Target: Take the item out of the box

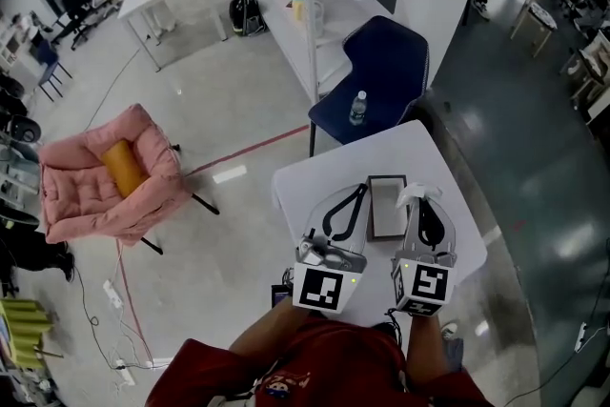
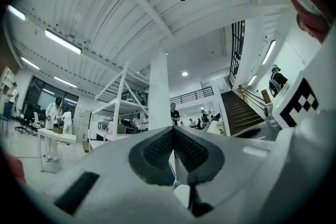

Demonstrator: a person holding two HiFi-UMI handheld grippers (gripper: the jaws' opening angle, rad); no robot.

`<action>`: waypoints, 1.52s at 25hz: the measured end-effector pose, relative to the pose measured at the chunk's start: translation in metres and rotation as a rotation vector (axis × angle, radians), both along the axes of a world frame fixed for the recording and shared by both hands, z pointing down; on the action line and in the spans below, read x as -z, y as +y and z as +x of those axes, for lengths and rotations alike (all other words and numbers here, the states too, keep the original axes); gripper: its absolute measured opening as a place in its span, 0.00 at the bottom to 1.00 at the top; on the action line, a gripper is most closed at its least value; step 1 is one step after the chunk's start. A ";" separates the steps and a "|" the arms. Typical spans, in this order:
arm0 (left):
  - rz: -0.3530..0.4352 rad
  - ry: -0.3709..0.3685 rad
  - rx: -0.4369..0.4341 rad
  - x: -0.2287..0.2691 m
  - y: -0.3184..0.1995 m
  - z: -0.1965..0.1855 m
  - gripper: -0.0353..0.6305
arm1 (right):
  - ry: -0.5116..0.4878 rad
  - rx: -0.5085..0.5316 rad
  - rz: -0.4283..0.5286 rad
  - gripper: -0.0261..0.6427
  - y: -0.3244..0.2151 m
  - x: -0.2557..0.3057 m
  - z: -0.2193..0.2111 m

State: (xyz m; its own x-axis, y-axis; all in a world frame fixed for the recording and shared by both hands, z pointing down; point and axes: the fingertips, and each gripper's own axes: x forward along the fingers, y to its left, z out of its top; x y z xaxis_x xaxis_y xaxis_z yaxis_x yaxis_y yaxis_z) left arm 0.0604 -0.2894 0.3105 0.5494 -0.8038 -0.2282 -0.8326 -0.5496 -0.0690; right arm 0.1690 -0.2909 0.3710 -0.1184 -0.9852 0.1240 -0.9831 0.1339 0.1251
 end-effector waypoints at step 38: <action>-0.011 0.075 -0.044 0.004 -0.003 0.019 0.06 | -0.038 -0.110 0.329 0.04 0.022 0.066 0.013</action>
State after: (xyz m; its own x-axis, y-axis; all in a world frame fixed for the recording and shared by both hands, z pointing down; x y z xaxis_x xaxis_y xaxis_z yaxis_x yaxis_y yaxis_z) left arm 0.0794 -0.2922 0.3069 0.5657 -0.7822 -0.2612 -0.8104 -0.5858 -0.0007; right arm 0.1823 -0.2687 0.3051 -0.0073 -0.9788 -0.2045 -0.9941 -0.0150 0.1072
